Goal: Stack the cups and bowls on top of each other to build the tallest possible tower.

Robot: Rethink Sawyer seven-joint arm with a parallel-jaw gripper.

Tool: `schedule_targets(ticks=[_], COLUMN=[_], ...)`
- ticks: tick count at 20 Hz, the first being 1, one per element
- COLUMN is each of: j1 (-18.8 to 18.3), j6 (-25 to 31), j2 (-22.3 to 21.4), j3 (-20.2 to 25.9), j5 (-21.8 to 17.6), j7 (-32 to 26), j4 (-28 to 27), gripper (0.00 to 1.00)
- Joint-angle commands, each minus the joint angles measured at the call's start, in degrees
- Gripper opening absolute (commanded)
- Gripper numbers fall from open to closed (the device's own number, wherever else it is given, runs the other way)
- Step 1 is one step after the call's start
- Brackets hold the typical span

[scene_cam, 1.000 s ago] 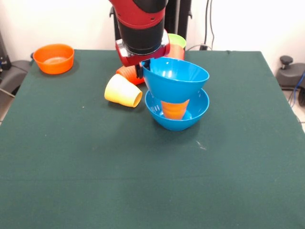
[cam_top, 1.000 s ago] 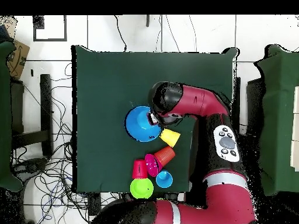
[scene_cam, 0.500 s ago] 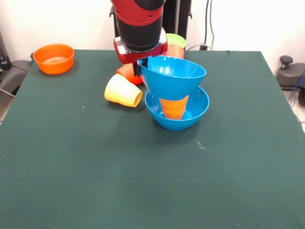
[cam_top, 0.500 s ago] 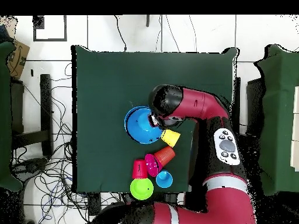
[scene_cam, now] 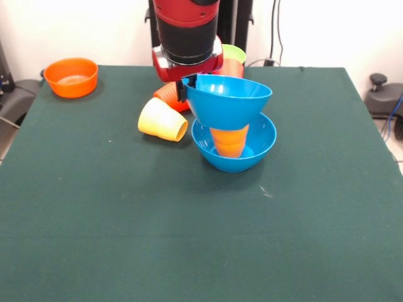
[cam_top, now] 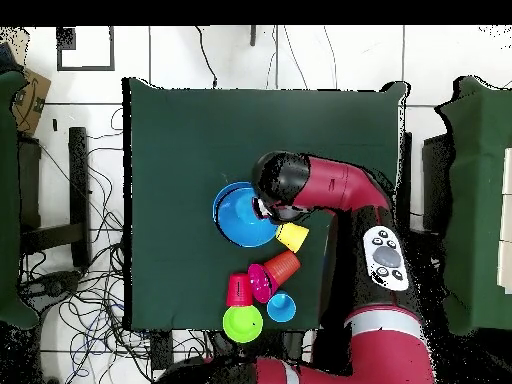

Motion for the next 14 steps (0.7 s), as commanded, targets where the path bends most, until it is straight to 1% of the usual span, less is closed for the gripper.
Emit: schedule_targets(ticks=[1, 9, 14], j1=[2.74, 4.95, 5.45], j6=[-5.88, -5.67, -5.33], j2=[0.88, 0.40, 0.54], j3=[1.02, -1.06, -1.43], j5=[0.27, 0.74, 0.96], j7=[12.60, 13.65, 13.88], j4=[4.08, 4.55, 4.61], gripper=[0.00, 0.00, 0.00])
